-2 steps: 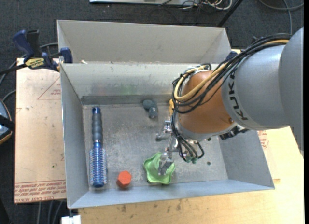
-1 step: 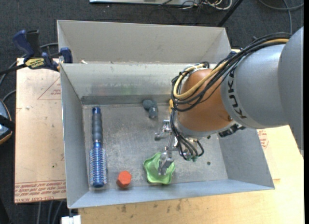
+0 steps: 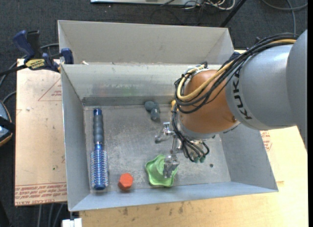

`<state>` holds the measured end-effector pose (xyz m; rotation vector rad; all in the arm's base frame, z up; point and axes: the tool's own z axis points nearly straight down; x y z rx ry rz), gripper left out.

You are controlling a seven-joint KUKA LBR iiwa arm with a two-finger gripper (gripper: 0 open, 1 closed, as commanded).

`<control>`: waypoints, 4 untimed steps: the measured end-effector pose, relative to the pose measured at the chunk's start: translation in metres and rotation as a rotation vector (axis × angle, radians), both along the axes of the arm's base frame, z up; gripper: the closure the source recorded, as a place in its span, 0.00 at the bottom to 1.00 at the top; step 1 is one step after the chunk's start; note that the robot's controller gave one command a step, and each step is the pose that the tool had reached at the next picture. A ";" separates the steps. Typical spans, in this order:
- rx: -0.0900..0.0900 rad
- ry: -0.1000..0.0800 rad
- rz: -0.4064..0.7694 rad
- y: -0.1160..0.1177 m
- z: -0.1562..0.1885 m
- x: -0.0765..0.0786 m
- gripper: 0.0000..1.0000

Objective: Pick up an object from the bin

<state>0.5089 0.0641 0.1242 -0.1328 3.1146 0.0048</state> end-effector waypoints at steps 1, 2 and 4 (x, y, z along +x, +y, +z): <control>-0.008 0.020 0.390 -0.017 0.001 -0.024 0.00; -0.010 0.006 0.481 -0.018 -0.049 -0.013 0.00; -0.015 0.011 0.723 -0.032 0.095 0.029 1.00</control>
Offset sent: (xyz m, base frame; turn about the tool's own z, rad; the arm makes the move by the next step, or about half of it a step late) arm -0.0268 -0.0190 -0.0041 -0.3908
